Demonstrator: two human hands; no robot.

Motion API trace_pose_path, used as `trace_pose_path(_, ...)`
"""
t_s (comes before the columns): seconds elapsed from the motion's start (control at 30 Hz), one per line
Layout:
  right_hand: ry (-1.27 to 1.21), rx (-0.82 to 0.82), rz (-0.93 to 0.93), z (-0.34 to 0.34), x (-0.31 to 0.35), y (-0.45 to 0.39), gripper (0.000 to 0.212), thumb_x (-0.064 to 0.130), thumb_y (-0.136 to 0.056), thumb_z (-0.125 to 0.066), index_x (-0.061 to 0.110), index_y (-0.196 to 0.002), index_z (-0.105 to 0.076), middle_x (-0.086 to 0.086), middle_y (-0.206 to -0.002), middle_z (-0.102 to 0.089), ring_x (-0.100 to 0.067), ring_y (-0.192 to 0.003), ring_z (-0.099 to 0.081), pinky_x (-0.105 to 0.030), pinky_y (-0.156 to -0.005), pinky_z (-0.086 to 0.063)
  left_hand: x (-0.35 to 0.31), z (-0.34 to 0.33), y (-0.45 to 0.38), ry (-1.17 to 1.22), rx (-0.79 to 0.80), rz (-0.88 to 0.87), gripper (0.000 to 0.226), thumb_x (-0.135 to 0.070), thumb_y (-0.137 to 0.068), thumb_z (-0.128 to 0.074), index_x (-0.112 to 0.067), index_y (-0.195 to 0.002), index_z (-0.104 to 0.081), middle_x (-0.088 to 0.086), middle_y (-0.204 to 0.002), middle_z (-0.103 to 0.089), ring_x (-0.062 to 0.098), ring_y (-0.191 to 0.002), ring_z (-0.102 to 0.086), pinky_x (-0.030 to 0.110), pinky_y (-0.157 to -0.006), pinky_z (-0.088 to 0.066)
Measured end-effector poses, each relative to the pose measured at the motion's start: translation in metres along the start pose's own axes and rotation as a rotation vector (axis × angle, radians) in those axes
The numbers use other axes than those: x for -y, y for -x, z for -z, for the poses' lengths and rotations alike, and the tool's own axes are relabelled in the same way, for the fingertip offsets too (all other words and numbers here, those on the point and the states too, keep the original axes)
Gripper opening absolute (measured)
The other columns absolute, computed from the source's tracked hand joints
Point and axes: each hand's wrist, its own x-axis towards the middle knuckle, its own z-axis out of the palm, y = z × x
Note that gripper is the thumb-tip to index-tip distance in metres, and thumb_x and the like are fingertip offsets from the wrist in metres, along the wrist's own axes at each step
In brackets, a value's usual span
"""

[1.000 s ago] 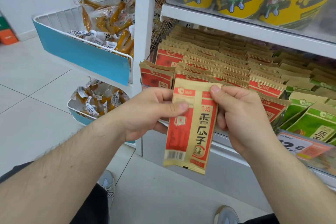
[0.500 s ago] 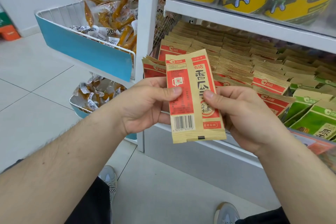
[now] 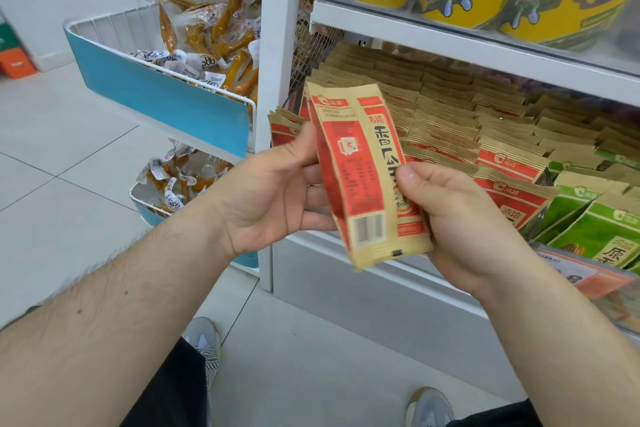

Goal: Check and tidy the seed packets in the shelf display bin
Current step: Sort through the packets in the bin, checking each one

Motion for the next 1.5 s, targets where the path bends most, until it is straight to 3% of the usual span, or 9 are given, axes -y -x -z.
trace_pose_path(0.13,-0.488,0.257,-0.250,-0.004,-0.006,-0.004,0.024,0.023,-0.077,-0.064,0.005,-0.093,-0.066,-0.006,-0.061,-0.052,-0.014,-0.045,-0.045,-0.023,-0.046,-0.038,0.008,0.001,-0.005,-0.120,0.018,-0.048,0.082,-0.056,-0.061,-0.083,-0.011,-0.126,-0.061,0.009,-0.119,-0.068,0.024,-0.107,-0.066,0.041,-0.090,-0.053)
trace_pose_path(0.27,-0.596,0.485,-0.381,-0.012,-0.024,-0.008,0.039,0.027,-0.068,-0.077,0.010,-0.100,-0.062,-0.007,-0.064,-0.052,-0.015,-0.045,-0.041,-0.025,-0.049,-0.030,0.021,-0.014,-0.004,-0.083,0.046,-0.104,0.061,-0.033,-0.066,-0.087,-0.008,-0.115,-0.061,0.007,-0.100,-0.072,0.018,-0.088,-0.070,0.026,-0.077,-0.054)
trace_pose_path(0.4,-0.009,0.046,-0.239,-0.012,-0.021,-0.011,0.025,0.030,-0.088,-0.058,0.012,-0.087,-0.075,-0.015,-0.086,-0.073,-0.028,-0.073,-0.066,-0.041,-0.071,-0.054,0.015,-0.021,-0.002,-0.097,-0.171,-0.121,0.040,-0.015,-0.075,-0.078,-0.008,-0.111,-0.062,0.009,-0.096,-0.074,0.022,-0.080,-0.072,0.033,-0.064,-0.057)
trace_pose_path(0.5,0.140,-0.157,-0.110,0.003,-0.018,-0.017,0.041,0.040,-0.086,-0.054,0.005,-0.080,-0.074,-0.017,-0.080,-0.069,-0.030,-0.071,-0.057,-0.042,-0.066,-0.042,0.009,-0.018,-0.001,-0.150,-0.293,-0.091,0.042,-0.017,-0.069,-0.074,-0.011,-0.109,-0.064,0.008,-0.100,-0.075,0.025,-0.089,-0.073,0.039,-0.070,-0.060)
trace_pose_path(0.67,0.241,-0.063,0.067,0.007,-0.007,-0.010,0.030,0.041,-0.084,-0.068,0.013,-0.074,-0.070,-0.004,-0.063,-0.068,-0.011,-0.050,-0.052,-0.016,-0.044,-0.035,0.009,-0.021,-0.001,-0.279,-0.289,-0.033,0.047,-0.018,-0.066,-0.077,-0.013,-0.111,-0.065,0.006,-0.097,-0.076,0.024,-0.087,-0.074,0.036,-0.069,-0.060)
trace_pose_path(1.13,0.058,0.011,0.171,0.013,-0.001,-0.005,0.019,0.019,-0.073,-0.077,0.008,-0.081,-0.063,-0.006,-0.065,-0.067,-0.009,-0.044,-0.053,-0.020,-0.042,-0.038,-0.001,-0.016,0.005,-0.741,-0.119,-0.111,0.032,-0.025,-0.073,-0.083,-0.024,-0.101,-0.068,-0.006,-0.096,-0.075,0.010,-0.088,-0.072,0.035,-0.078,-0.059)
trace_pose_path(1.23,0.082,-0.032,0.277,0.020,0.007,-0.004,0.042,0.041,-0.053,-0.091,0.013,-0.075,-0.070,-0.011,-0.067,-0.068,-0.016,-0.041,-0.051,-0.024,-0.043,-0.041,-0.017,-0.002,0.003,-0.959,-0.341,-0.415,0.034,-0.060,-0.071,-0.067,-0.029,-0.085,-0.068,-0.010,-0.082,-0.069,0.004,-0.075,-0.063,0.020,-0.067,-0.051)
trace_pose_path(1.33,0.050,-0.090,0.476,0.026,0.032,0.001,0.028,0.035,-0.056,-0.083,0.015,-0.072,-0.073,-0.006,-0.066,-0.070,-0.018,-0.040,-0.057,-0.022,-0.043,-0.046,-0.040,0.023,-0.003,-1.157,-0.594,-0.721,0.033,-0.052,-0.080,-0.053,-0.022,-0.081,-0.067,-0.009,-0.084,-0.065,0.011,-0.085,-0.058,0.025,-0.078,-0.045)
trace_pose_path(1.5,0.097,-0.110,0.644,0.006,0.078,-0.004,0.034,0.044,-0.073,-0.072,0.013,-0.087,-0.068,-0.010,-0.070,-0.073,-0.022,-0.054,-0.069,-0.027,-0.052,-0.054,-0.043,0.046,-0.022,-1.426,-0.572,-0.624,0.039,-0.053,-0.072,-0.048,-0.026,-0.086,-0.072,-0.015,-0.109,-0.063,0.017,-0.115,-0.051,0.041,-0.103,-0.033)
